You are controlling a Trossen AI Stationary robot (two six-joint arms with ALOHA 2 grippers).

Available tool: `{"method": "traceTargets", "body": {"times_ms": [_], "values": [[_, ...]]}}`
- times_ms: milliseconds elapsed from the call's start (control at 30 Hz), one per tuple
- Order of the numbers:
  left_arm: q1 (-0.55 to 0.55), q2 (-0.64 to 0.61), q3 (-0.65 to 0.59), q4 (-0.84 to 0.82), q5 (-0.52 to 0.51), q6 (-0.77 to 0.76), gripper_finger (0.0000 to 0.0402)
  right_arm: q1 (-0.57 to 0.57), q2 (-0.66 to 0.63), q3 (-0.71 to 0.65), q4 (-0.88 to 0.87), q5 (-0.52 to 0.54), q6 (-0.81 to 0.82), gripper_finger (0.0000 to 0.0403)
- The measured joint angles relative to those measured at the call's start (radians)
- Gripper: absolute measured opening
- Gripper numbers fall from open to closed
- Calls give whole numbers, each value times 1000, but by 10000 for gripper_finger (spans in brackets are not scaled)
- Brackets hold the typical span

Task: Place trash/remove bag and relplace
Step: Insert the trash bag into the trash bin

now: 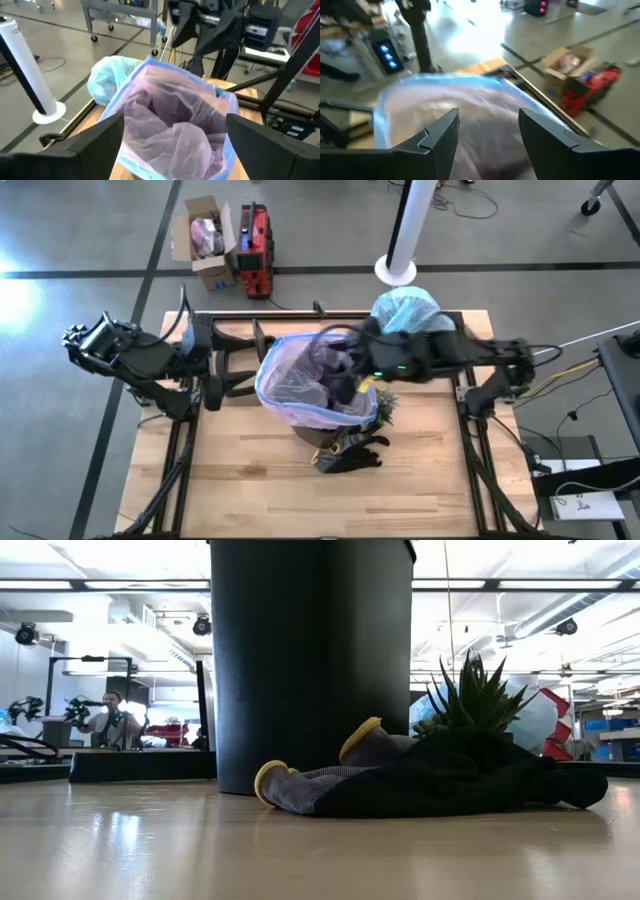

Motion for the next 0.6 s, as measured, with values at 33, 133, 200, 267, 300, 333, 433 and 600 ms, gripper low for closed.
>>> {"method": "traceTargets", "body": {"times_ms": [33, 133, 200, 267, 300, 333, 433, 600], "values": [[0, 1, -5, -3, 0, -1, 334, -19, 20, -1, 45, -28, -10, 192], [0, -1, -17, -26, 4, -22, 333, -72, 80, -2, 116, -137, -25, 192], [0, -3, -18, -60, 10, -59, 333, -96, 112, -2, 118, -200, 2, 192], [0, -6, -18, -107, 15, -101, 333, -111, 142, -2, 107, -256, 24, 192], [0, -8, -18, -129, 15, -115, 333, -113, 158, -2, 100, -277, 32, 192], [0, -9, -18, -149, 15, -126, 333, -112, 171, -2, 93, -293, 45, 192], [0, -11, -26, -173, 15, -135, 333, -110, 217, -2, 82, -319, 97, 192], [0, -3, -41, -176, 16, -131, 333, -111, 279, -2, 12, -356, 203, 192]]}}
